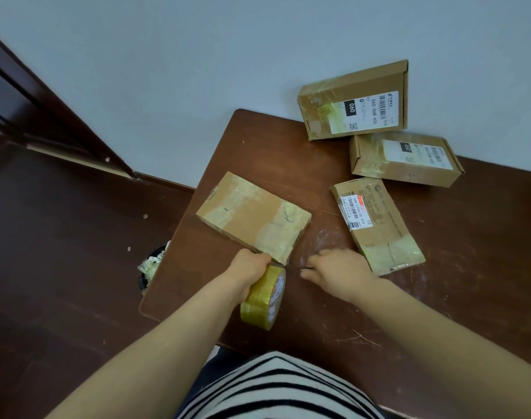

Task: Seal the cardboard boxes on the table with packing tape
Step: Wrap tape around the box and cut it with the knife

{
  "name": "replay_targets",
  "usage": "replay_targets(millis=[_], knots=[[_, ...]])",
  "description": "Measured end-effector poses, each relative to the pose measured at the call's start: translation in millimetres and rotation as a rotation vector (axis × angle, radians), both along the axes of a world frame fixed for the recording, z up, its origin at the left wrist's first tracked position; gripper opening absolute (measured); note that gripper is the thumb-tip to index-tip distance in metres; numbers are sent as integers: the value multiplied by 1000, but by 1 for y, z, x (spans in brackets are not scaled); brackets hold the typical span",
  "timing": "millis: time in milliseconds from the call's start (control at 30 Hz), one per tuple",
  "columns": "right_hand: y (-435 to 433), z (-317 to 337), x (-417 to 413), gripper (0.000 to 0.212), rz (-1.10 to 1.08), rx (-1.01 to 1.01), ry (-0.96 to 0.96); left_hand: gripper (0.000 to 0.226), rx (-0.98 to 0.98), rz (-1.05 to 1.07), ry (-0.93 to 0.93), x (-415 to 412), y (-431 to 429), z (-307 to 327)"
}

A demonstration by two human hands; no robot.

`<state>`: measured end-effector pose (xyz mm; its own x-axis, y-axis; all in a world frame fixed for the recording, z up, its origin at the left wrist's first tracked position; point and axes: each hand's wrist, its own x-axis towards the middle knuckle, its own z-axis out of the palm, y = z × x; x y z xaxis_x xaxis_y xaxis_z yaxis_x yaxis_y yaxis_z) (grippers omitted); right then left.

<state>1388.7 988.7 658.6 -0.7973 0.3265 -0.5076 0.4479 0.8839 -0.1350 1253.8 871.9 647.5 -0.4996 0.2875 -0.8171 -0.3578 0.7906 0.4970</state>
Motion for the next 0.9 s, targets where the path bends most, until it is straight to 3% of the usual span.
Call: replay_targets(millis=[167, 267, 367, 533, 667, 767, 900], knots=[[-11, 3, -39, 23, -63, -23, 265, 21, 14, 7, -4, 0, -1, 1], [-17, -6, -56, 35, -186, -213, 527, 19, 40, 9, -4, 0, -2, 3], [-19, -23, -62, 53, -4, -264, 385, 23, 51, -3, -6, 1, -3, 4], [-21, -42, -59, 58, 100, -70, 339, 22, 17, -156, 100, -6, -4, 9], [-21, -44, -59, 59, 130, -20, 328, 24, -136, -397, 133, -10, -17, 14], [-22, -45, -58, 66, 115, -38, 338, 20, -131, -287, 144, -14, -28, 15], [-30, -49, -57, 72, 173, 115, 333, 16, -45, -113, 130, -19, -26, 24]])
